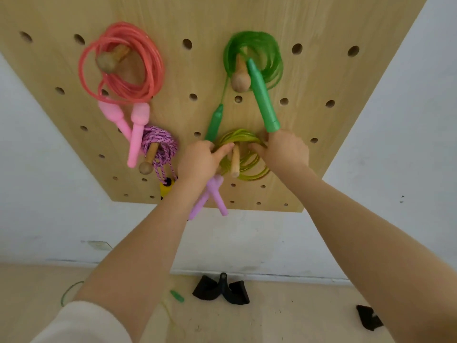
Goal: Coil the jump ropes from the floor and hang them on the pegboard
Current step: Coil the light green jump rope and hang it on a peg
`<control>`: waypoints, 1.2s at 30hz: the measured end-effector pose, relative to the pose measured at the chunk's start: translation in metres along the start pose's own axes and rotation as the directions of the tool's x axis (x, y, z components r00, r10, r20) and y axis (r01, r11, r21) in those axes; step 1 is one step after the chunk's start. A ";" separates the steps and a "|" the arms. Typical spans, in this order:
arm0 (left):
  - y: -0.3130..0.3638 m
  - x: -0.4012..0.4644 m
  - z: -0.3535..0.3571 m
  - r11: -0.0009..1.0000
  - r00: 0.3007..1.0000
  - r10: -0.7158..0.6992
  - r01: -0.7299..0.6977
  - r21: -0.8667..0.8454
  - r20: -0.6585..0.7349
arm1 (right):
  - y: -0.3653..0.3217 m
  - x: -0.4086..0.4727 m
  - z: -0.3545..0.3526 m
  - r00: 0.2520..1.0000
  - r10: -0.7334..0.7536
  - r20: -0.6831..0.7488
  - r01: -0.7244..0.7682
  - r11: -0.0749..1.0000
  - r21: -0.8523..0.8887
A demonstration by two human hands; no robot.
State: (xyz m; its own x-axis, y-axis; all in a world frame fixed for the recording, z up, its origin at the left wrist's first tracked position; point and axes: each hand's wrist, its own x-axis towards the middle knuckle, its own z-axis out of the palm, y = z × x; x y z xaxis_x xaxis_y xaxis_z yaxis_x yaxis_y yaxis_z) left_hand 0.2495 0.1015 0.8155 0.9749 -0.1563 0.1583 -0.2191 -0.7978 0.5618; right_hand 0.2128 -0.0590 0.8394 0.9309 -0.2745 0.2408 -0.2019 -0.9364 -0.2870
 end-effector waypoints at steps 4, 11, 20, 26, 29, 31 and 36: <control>-0.014 0.001 0.000 0.772 0.956 -0.051 0.222 -0.596 0.289 | -0.003 0.004 0.007 0.998 -0.012 0.054 -0.004 0.958 0.287; -0.010 0.006 0.004 0.659 0.959 -0.118 0.270 -0.702 0.258 | -0.002 0.002 0.021 0.992 -0.109 0.067 0.087 0.959 0.268; -0.014 -0.011 0.003 0.717 0.938 -0.073 0.286 -0.636 0.339 | 0.000 -0.024 0.020 0.997 -0.072 -0.010 0.072 0.971 0.227; -0.021 -0.019 -0.006 0.736 0.919 0.046 0.234 -0.635 0.392 | -0.007 -0.036 0.017 0.986 -0.163 -0.038 0.167 0.972 0.164; -0.027 -0.022 -0.008 0.712 0.912 0.100 0.214 -0.669 0.398 | -0.010 -0.041 0.016 0.981 -0.186 -0.044 0.191 0.952 0.240; -0.028 -0.023 -0.007 0.703 0.916 0.088 0.222 -0.676 0.392 | -0.012 -0.043 0.016 0.984 -0.165 -0.060 0.175 0.945 0.275; -0.012 -0.016 -0.003 0.739 0.959 -0.045 0.220 -0.637 0.279 | -0.015 -0.033 0.021 0.992 -0.113 0.057 0.088 0.939 0.332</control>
State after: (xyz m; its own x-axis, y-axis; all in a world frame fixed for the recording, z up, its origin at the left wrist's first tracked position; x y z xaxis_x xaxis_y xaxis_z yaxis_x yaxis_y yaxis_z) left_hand 0.2367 0.1154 0.8086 0.9559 -0.2761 -0.1002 0.0282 -0.2532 0.9670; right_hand 0.1913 -0.0308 0.8163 0.9635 -0.1539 0.2189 -0.0064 -0.8310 -0.5562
